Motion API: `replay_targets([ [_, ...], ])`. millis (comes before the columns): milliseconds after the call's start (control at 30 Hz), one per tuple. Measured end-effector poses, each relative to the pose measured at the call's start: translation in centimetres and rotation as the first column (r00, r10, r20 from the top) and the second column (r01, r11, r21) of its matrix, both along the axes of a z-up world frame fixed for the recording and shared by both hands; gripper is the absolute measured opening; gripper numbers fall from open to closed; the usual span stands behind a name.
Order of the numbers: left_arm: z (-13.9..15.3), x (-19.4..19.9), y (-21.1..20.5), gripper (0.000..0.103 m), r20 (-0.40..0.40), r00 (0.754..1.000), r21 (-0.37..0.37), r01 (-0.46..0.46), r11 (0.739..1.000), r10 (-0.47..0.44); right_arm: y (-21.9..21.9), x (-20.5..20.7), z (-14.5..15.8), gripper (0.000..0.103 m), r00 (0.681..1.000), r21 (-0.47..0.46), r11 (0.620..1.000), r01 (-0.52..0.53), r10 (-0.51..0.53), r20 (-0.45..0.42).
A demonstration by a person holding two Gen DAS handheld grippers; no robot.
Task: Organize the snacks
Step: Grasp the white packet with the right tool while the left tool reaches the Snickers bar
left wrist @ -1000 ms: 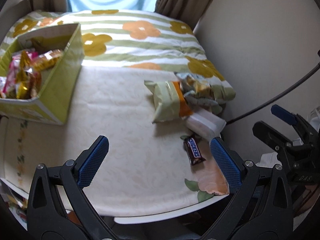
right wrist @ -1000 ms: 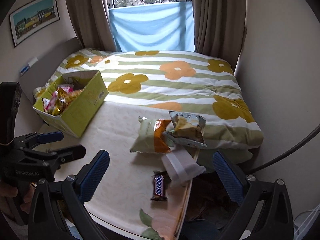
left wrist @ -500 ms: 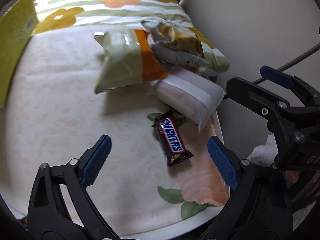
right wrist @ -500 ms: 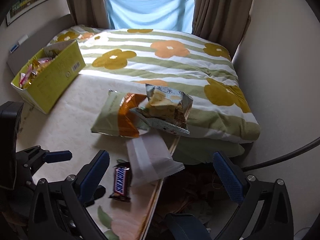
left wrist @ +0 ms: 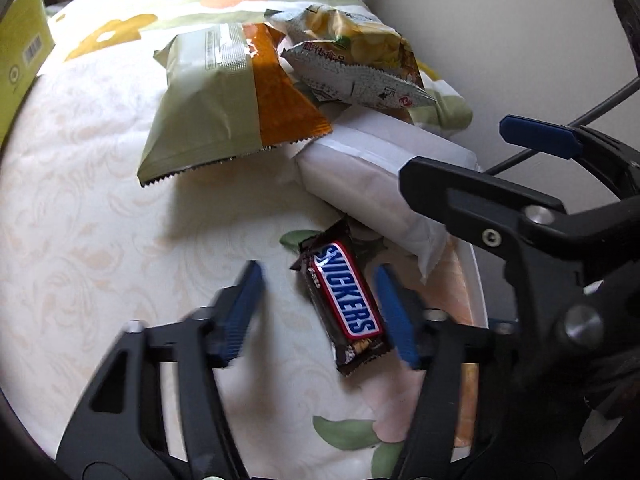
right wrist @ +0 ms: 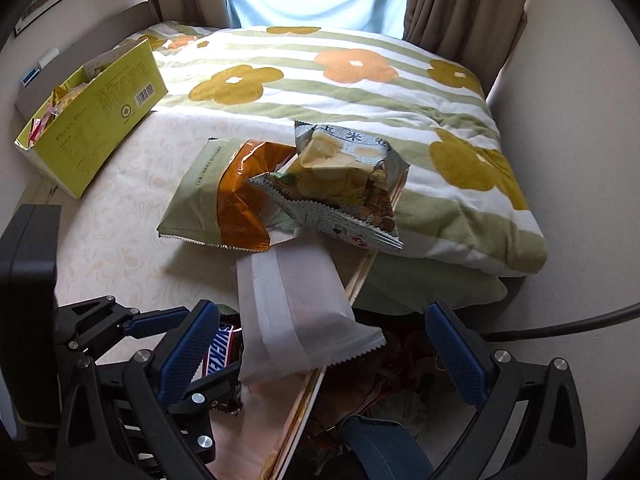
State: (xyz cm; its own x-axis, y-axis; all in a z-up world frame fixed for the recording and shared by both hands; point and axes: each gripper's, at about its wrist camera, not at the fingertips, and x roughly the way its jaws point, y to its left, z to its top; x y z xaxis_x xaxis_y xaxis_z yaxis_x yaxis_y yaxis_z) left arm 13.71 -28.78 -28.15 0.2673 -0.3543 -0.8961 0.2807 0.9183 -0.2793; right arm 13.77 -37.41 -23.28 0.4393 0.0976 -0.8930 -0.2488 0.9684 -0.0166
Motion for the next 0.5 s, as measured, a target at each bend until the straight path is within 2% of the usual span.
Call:
replay_targets([
  [100, 0.1, 0.2, 0.1, 0.034, -0.013, 1.0, -0.026, 0.013, 1.0, -0.014, 0.3, 0.6, -0.5, 0.102, 1.0, 0.003, 1.0, -0.017, 0.017, -0.009],
  [267, 0.5, 0.7, 0.8, 0.032, -0.021, 1.0, -0.02, 0.023, 1.0, -0.023, 0.7, 1.1, -0.8, 0.101, 0.999, 0.006, 0.999, -0.033, 0.033, -0.016],
  [300, 0.5, 0.8, 0.7, 0.032, -0.017, 1.0, -0.012, 0.019, 1.0, -0.019, 0.9, 1.2, -0.9, 0.1, 0.999, 0.007, 0.999, -0.036, 0.036, -0.017],
  [400, 0.7, 0.8, 2.4, 0.031, -0.013, 1.0, -0.015, -0.011, 1.0, 0.011, 1.2, 1.5, -1.2, 0.088, 0.999, 0.028, 0.999, -0.044, 0.045, -0.031],
  [500, 0.7, 1.1, 3.7, 0.03, -0.016, 0.999, -0.01, -0.042, 0.999, 0.042, 1.8, 1.7, -1.8, 0.084, 0.997, 0.018, 0.998, -0.066, 0.067, -0.048],
])
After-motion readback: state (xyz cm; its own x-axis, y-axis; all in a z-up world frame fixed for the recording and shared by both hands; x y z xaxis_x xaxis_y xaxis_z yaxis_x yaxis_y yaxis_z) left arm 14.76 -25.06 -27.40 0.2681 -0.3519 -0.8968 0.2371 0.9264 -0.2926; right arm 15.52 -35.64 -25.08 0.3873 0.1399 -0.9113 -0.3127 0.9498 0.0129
